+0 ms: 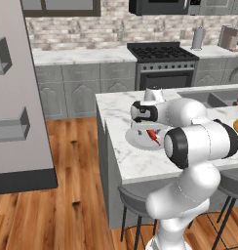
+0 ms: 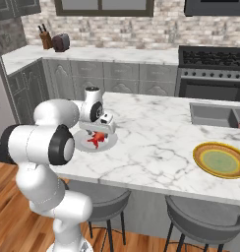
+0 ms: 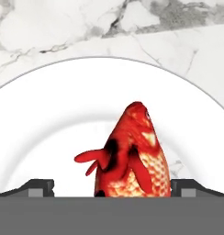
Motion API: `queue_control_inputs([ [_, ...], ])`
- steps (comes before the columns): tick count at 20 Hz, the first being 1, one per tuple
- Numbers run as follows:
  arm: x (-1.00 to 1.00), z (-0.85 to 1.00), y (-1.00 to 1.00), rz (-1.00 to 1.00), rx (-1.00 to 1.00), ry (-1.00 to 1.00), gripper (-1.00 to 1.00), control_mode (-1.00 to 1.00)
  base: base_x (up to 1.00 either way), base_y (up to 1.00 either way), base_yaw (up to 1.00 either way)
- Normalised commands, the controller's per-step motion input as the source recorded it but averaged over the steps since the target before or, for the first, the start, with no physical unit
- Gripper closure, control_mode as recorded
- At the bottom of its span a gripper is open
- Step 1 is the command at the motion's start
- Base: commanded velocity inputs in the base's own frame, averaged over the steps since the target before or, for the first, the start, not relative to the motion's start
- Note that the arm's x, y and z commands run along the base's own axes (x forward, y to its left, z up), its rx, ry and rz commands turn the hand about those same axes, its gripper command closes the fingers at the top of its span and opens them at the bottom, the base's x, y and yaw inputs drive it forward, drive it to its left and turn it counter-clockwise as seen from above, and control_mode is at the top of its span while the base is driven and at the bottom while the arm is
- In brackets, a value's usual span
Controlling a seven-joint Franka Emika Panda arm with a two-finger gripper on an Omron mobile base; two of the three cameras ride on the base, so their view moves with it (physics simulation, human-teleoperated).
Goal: Transport the fish and corn to the fridge. Place the fish on the rack containing meat and place the corn on the rack containing the vegetable, ensuring meats and vegetables are on different racks.
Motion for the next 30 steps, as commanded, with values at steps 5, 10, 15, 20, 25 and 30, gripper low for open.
queue_control_inputs([
  [5,-0.08,-0.39,-0.07,-0.08,0.0,0.01,1.0,-1.0,0.0,0.0,0.0],
  [10,-0.29,-0.18,-0.3,-0.09,0.0,0.0,1.0,-1.0,0.0,0.0,0.0],
  [15,-0.41,0.07,-0.25,-0.09,0.02,-0.08,1.0,-1.0,0.0,0.0,0.0],
  [20,-0.37,0.69,-0.02,-0.05,0.02,-0.16,1.0,-1.0,0.0,0.0,0.0],
  [25,-0.83,0.76,0.0,-0.01,0.0,-0.07,1.0,-1.0,0.0,0.0,0.0],
  [30,-1.0,0.82,0.0,0.01,-0.01,-0.19,1.0,-1.0,0.0,0.0,0.0],
])
